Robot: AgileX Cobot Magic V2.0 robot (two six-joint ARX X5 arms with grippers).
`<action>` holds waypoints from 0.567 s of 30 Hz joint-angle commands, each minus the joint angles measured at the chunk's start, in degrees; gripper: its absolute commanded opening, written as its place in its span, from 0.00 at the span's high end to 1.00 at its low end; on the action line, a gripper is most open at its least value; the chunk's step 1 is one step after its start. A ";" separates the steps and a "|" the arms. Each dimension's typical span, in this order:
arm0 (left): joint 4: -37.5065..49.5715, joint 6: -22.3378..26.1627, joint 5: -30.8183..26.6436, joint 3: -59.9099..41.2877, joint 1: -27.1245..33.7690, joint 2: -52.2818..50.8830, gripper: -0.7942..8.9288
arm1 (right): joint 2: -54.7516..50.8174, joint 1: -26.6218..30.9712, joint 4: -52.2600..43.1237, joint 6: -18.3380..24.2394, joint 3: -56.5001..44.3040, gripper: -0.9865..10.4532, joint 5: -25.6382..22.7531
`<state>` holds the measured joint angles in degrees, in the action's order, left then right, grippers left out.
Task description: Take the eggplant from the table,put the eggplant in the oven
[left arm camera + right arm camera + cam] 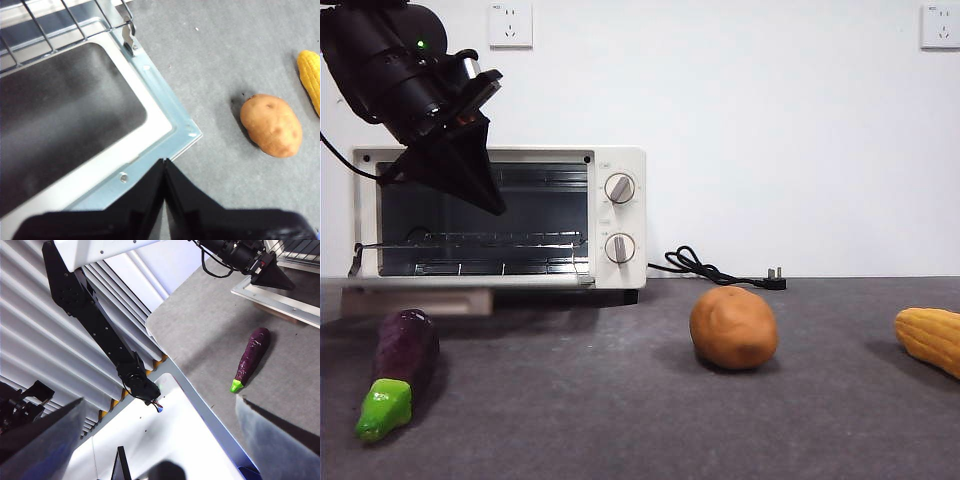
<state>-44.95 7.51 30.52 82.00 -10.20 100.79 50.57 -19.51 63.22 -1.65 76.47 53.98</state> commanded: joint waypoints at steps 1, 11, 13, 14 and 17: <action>0.09 0.70 -0.07 -0.57 0.02 0.63 0.92 | -0.09 -0.09 -0.15 0.63 0.22 0.47 -0.02; -0.04 0.68 -0.02 -0.55 0.02 -3.10 0.92 | -0.09 -0.09 -0.15 0.63 0.22 0.47 -0.04; 0.02 0.63 -0.04 -0.55 0.02 -5.55 0.92 | -0.07 -0.11 -0.15 0.66 0.22 0.47 -0.11; 0.02 0.63 -0.04 -0.55 0.02 -7.15 0.92 | -0.02 -0.09 -0.15 0.66 0.22 0.47 -0.31; 0.00 0.57 -0.09 -0.55 0.02 -12.46 0.92 | 0.39 -0.11 -0.15 0.68 0.22 0.47 -1.31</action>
<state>-44.97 7.51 30.39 81.93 -10.20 89.82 50.81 -19.51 63.22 -1.63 76.47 52.86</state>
